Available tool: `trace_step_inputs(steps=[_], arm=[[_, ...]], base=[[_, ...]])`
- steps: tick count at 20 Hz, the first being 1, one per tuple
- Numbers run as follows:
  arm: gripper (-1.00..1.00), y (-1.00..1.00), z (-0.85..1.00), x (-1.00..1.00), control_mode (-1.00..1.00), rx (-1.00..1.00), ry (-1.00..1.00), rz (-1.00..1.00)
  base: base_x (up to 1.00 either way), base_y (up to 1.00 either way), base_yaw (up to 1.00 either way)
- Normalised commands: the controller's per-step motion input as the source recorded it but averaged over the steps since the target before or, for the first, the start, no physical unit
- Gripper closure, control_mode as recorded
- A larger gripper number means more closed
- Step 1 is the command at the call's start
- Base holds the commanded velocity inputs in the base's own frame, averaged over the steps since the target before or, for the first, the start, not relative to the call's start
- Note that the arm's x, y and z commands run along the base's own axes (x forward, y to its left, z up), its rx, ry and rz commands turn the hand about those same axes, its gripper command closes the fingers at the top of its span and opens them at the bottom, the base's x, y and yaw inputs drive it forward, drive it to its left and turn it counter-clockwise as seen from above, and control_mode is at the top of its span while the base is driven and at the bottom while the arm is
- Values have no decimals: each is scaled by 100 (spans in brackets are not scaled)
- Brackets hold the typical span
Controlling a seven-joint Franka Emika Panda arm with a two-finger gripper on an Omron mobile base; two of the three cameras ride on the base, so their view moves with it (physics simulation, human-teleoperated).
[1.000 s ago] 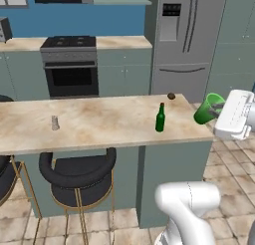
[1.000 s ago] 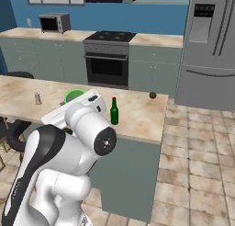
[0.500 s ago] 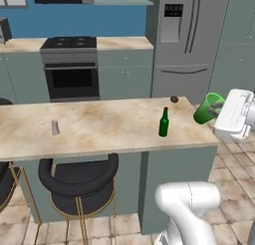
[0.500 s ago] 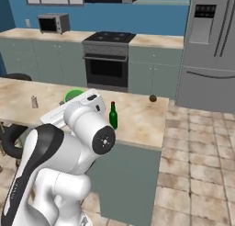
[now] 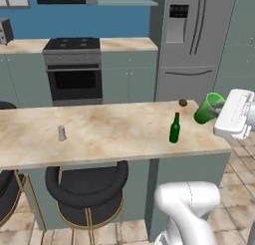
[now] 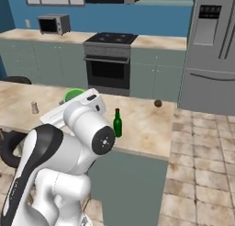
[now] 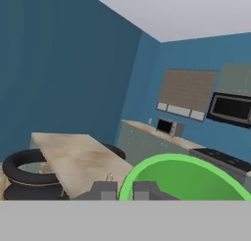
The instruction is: Open the cabinet directly in front. Then move the beer and the cup to the dining counter with the candle on it.
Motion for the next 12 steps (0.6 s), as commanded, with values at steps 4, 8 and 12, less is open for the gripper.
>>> trace_step_inputs(steps=[4, 8, 12], arm=[[100, 0, 0, 0, 100, 0, 0, 0], [100, 0, 0, 0, 100, 0, 0, 0], [100, 12, 0, 6, -100, -3, 5, 0]], base=[[91, 18, 0], [62, 8, 0], [18, 27, 0]])
